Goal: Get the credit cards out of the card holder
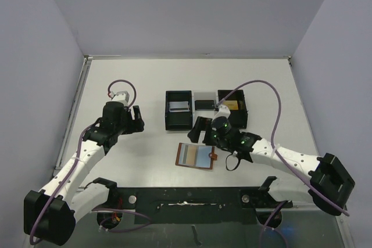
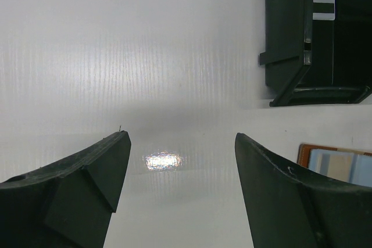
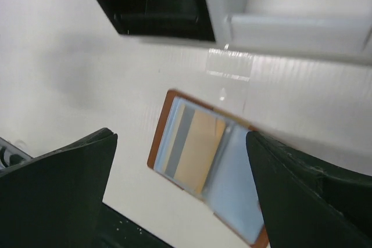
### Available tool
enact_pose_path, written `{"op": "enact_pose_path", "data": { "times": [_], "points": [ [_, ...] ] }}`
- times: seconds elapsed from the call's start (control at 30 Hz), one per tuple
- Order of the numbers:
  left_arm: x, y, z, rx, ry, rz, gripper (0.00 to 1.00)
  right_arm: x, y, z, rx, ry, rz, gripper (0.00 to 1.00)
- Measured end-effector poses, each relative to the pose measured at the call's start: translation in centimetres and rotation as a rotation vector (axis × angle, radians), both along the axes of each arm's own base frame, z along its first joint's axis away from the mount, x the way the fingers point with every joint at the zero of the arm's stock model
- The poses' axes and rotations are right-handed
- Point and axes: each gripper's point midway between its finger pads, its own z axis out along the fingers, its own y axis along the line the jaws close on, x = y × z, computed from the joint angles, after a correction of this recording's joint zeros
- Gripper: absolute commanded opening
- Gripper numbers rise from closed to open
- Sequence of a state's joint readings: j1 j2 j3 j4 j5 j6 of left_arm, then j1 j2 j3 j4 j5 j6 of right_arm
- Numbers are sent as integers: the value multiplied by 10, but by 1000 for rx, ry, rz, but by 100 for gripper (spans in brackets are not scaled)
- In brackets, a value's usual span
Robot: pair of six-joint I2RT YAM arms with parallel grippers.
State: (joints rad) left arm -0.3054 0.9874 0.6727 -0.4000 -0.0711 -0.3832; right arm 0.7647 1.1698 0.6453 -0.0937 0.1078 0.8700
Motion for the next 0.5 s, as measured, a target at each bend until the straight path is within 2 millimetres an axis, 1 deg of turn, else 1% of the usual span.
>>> {"op": "enact_pose_path", "data": {
  "times": [0.07,0.13,0.17,0.23,0.3,0.5],
  "points": [
    [0,0,0,0,0,0,73,-24,16,-13,-29,40,10,95],
    [0,0,0,1,0,1,73,-40,22,-26,-70,68,-3,91],
    [0,0,0,1,0,1,73,-44,22,-32,-90,78,-13,88],
    [0,0,0,1,0,2,73,-49,19,-44,-140,96,-40,81],
    [0,0,0,1,0,2,73,-49,17,-50,-177,105,-61,74],
    [0,1,0,2,0,3,73,-46,27,-56,-236,114,-75,69]
  ]
}}
